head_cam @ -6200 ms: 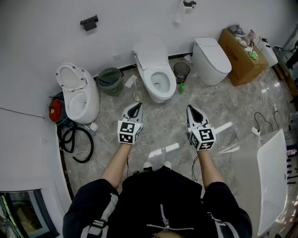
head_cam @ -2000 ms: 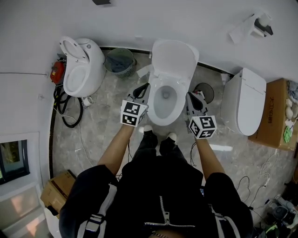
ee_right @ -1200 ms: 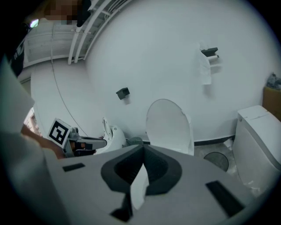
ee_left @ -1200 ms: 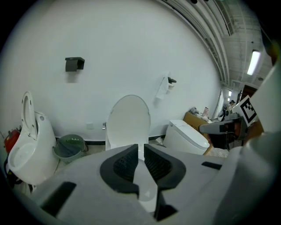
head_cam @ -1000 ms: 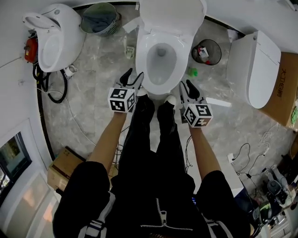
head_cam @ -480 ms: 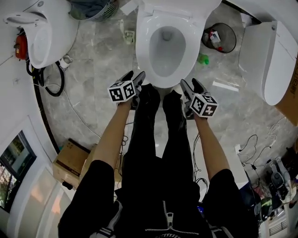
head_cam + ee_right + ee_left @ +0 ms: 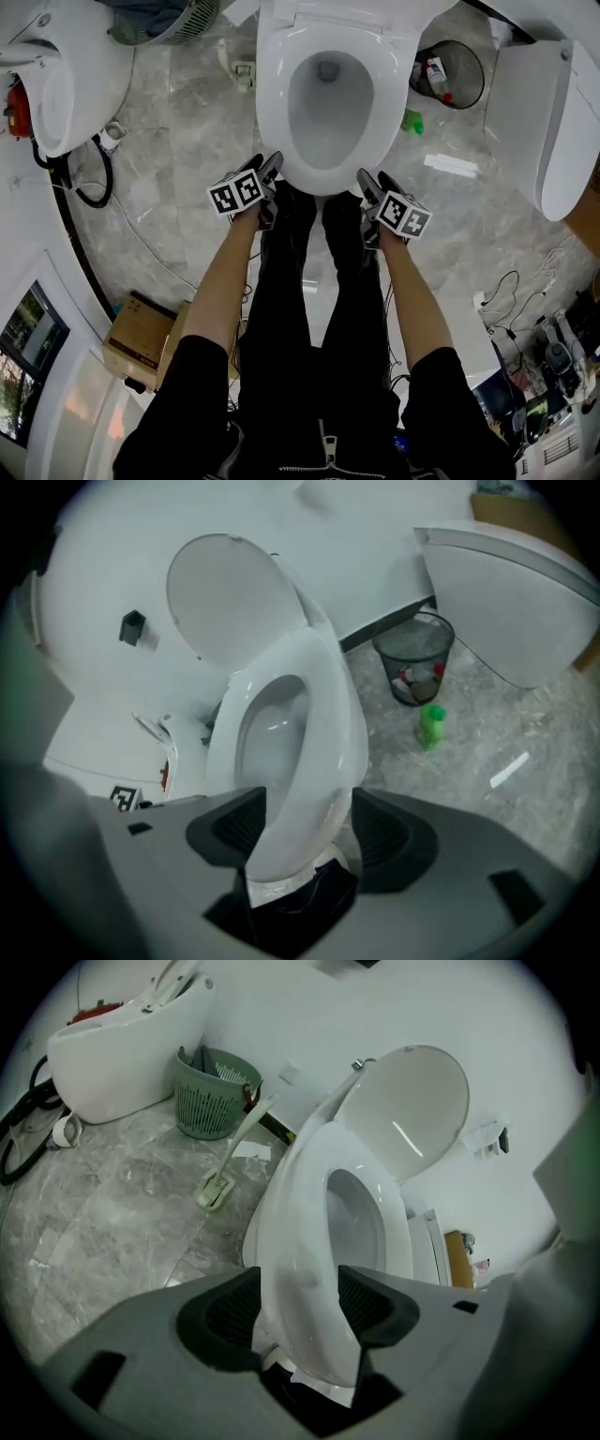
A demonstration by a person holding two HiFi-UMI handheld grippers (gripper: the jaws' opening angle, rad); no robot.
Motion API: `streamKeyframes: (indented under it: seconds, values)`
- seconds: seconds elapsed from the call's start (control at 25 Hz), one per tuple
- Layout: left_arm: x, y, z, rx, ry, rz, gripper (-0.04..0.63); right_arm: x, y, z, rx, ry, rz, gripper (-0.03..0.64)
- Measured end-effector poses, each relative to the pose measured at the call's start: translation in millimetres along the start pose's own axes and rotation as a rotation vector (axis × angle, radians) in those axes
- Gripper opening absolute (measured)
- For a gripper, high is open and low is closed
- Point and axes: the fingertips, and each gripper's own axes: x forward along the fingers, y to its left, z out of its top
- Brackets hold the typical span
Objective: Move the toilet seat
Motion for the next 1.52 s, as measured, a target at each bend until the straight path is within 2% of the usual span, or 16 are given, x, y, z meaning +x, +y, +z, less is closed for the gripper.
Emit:
streamKeyframes:
  seconds: [0.12, 0.28, 0.4, 0.56, 0.68, 0.92, 1.24, 1.36, 1.52]
  values:
    - [11, 6, -1, -0.024, 0.005, -0.014, 0.25, 13, -14, -3, 0.093, -0.004, -0.004, 0.274]
    - [21, -2, 1, -0.036, 0.021, -0.052, 0.217, 27, -18, 8, 0.121, -0.005, 0.019, 0.267]
    - [21, -3, 2, -0.031, 0.035, -0.07, 0.204, 30, -20, 9, 0.155, -0.005, 0.004, 0.247]
    - [16, -2, 1, -0.073, 0.067, -0.088, 0.172, 22, -26, 4, 0.275, -0.014, -0.033, 0.16]
    - [11, -6, 1, -0.09, 0.079, -0.096, 0.169, 13, -25, 4, 0.304, -0.041, -0.046, 0.146]
    - [-11, -21, 12, -0.125, 0.07, -0.131, 0.156, -8, -9, 14, 0.336, -0.061, -0.029, 0.134]
    - [-60, -68, 41, -0.235, 0.04, -0.21, 0.142, -62, 28, 48, 0.373, -0.088, 0.031, 0.117]
    - [-78, -88, 57, -0.281, 0.021, -0.249, 0.14, -84, 43, 65, 0.419, -0.125, 0.039, 0.112]
    - [-99, -111, 79, -0.307, 0.012, -0.288, 0.141, -108, 64, 88, 0.449, -0.192, 0.028, 0.105]
